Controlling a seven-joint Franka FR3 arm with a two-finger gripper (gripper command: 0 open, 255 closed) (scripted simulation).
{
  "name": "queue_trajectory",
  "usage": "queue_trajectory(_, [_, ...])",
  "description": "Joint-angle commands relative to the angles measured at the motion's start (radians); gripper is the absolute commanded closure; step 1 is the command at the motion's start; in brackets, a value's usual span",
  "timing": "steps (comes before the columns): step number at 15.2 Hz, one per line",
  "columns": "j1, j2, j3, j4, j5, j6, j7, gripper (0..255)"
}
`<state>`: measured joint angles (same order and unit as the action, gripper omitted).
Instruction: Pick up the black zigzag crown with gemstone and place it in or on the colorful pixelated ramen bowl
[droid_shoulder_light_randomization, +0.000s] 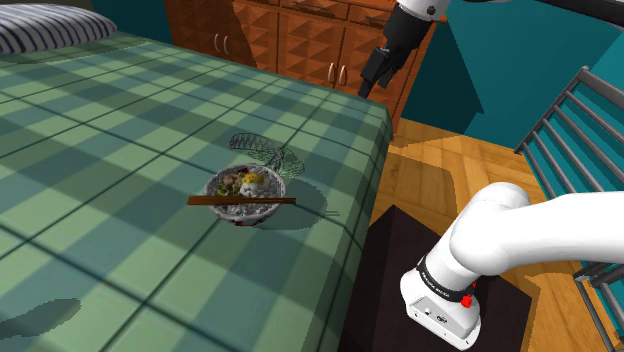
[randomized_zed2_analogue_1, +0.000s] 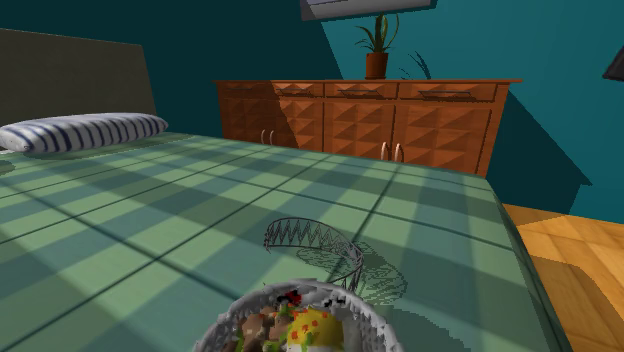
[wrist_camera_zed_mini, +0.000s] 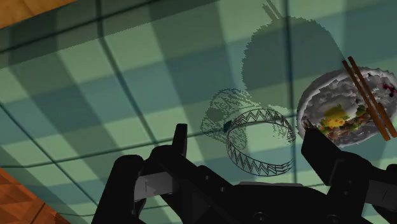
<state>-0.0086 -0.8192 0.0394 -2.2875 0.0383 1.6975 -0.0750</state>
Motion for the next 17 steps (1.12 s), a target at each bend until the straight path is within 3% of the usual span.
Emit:
queue_trajectory(1, [0.0, 0.0, 0.0, 0.0, 0.0, 0.0, 0.0, 0])
queue_trajectory(9, [0.011, 0.177, 0.011, -0.092, 0.027, 0.284, -0.006, 0])
queue_trajectory(17, [0.025, 0.429, 0.023, -0.089, 0.053, 0.548, -0.018, 0])
